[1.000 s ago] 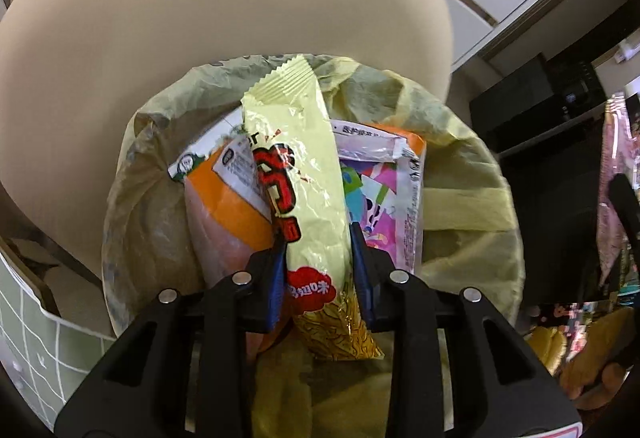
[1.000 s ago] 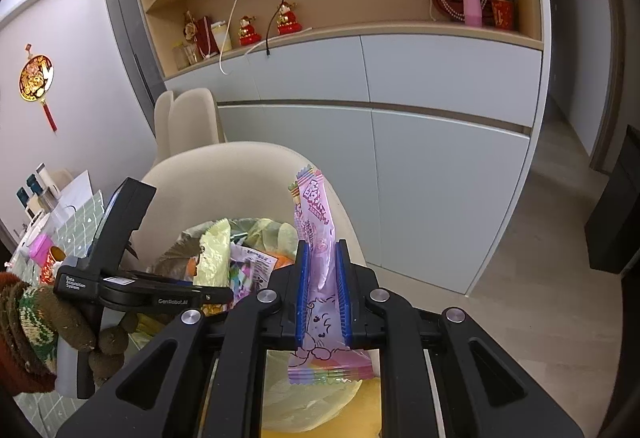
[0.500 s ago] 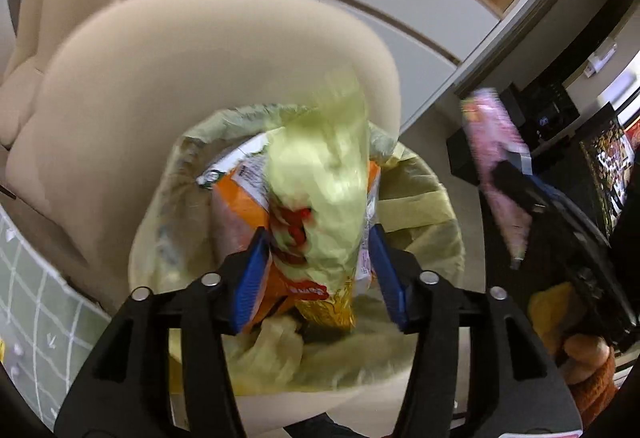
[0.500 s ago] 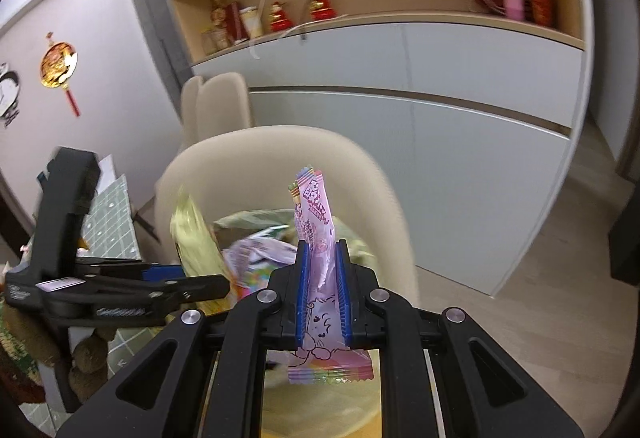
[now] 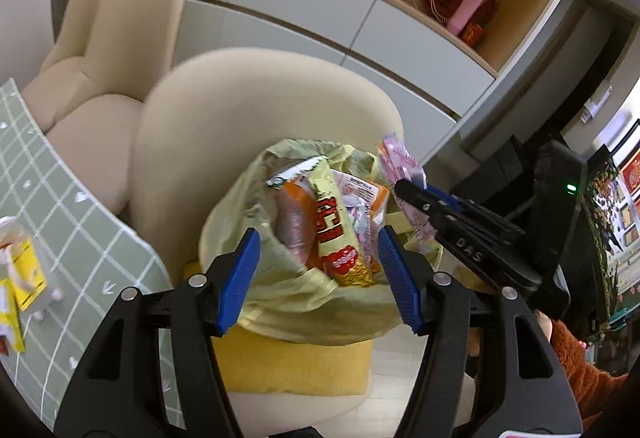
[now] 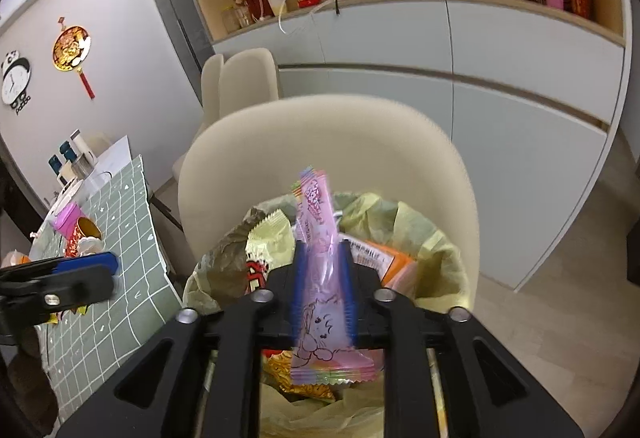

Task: Collect trash
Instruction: 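Carry both held snacks to the yellow-lined bin and open both grippers over it, then move both open grippers back over the table toward the remaining trash, then grasp the red paper cup with the right gripper while the left grasps a red snack bag, then carry the red bag and red cup to the bin and release both inside, then move both open grippers back over the table toward the remaining wrappers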

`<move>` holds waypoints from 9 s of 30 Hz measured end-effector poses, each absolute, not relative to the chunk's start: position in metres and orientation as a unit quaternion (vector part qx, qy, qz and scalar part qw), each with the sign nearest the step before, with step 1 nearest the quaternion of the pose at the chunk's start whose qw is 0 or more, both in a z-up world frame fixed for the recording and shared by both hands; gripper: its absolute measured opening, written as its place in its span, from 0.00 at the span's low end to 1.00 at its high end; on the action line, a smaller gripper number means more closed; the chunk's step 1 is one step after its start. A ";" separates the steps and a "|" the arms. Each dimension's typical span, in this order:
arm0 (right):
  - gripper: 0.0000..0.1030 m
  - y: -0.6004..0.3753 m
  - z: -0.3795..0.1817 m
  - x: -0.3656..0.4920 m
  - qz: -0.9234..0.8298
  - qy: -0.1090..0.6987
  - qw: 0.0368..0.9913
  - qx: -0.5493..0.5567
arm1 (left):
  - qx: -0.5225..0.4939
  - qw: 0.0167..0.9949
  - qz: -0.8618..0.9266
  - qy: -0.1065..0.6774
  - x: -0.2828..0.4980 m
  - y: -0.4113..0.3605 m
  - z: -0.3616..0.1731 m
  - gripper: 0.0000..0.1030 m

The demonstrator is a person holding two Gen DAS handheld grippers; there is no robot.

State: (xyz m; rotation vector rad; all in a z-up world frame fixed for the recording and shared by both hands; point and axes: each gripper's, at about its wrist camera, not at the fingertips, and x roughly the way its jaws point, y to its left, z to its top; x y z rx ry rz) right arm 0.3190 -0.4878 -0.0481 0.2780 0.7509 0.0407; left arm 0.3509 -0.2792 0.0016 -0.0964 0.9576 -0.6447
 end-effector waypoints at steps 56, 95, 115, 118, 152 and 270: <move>0.64 -0.141 -0.029 0.293 0.168 0.383 0.907 -0.045 | -0.064 0.907 -0.102 0.403 0.400 0.198 -0.063 0.60; 0.05 -0.040 -0.028 0.421 0.302 0.425 0.853 0.002 | -0.041 0.862 -0.223 0.453 0.461 0.211 -0.090 0.60; 0.05 -0.093 0.003 0.309 0.224 0.408 0.884 0.037 | 0.005 0.867 -0.262 0.425 0.396 0.183 -0.058 0.60; 0.06 -0.100 -0.007 0.297 0.214 0.423 0.878 0.061 | 0.024 0.862 -0.242 0.445 0.418 0.180 -0.070 0.60; 0.05 -0.179 0.049 0.246 0.203 0.351 0.914 0.032 | -0.062 0.929 -0.106 0.349 0.324 0.114 0.051 0.12; 0.57 -0.114 -0.042 0.256 0.224 0.431 0.874 0.005 | -0.129 0.899 0.028 0.417 0.179 0.143 -0.021 0.52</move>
